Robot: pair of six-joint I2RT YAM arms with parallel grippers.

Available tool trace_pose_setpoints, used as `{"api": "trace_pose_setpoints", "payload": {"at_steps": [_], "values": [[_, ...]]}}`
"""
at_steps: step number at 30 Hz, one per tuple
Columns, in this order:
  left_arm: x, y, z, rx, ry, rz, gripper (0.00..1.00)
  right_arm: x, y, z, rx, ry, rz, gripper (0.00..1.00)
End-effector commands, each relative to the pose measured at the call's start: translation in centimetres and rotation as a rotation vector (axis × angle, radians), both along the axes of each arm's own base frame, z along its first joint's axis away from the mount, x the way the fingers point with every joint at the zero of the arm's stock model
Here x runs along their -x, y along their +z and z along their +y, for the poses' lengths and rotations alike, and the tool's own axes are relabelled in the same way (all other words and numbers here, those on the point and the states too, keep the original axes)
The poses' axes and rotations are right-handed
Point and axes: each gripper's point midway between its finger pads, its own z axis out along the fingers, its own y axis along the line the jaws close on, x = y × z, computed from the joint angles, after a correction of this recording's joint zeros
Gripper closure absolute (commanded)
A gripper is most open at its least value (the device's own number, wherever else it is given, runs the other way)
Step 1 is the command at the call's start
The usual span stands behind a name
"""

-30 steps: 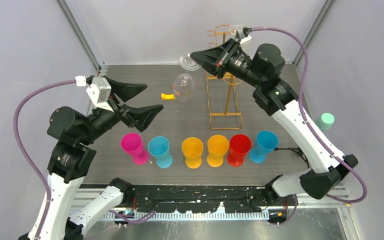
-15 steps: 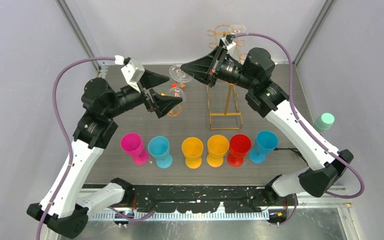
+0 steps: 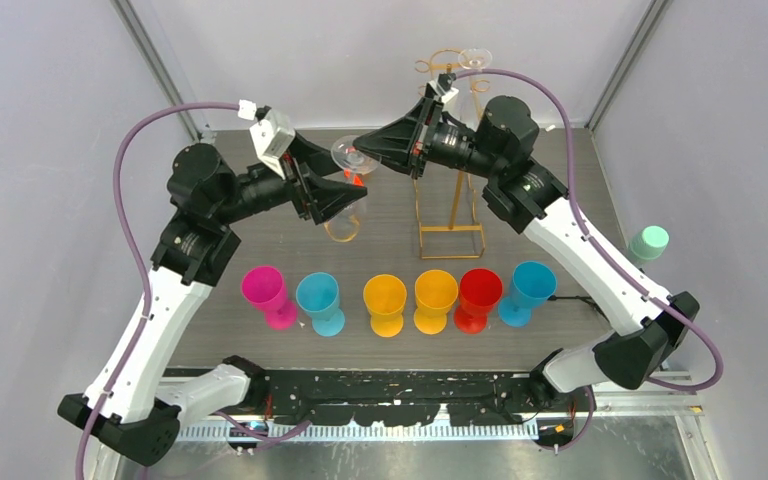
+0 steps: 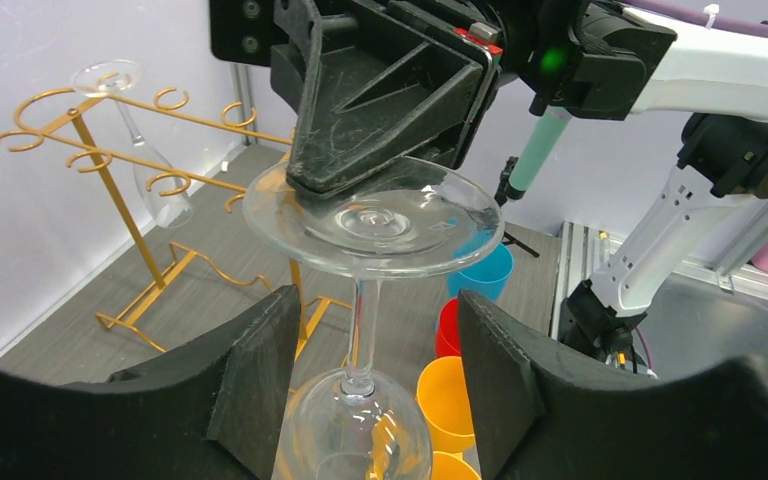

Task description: Take the wine glass off the wine glass rack

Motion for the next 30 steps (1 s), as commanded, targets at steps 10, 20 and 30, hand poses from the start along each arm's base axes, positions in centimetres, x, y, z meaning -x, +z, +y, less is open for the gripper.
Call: {"api": "trace_pose_setpoints", "payload": {"at_steps": [10, 20, 30], "values": [[0.5, 1.0, -0.8, 0.027, -0.076, -0.019, 0.67, 2.4, 4.2, 0.1, -0.114, 0.073, -0.082, 1.00], [0.5, 1.6, -0.3, 0.058, -0.039, -0.055, 1.00, 2.0, 3.7, 0.5, -0.102, 0.053, -0.076, 0.97], [-0.8, 2.5, 2.2, 0.130, 0.169, -0.077, 1.00, 1.6, 4.5, -1.1, -0.164, -0.068, -0.179, 0.29]]}}
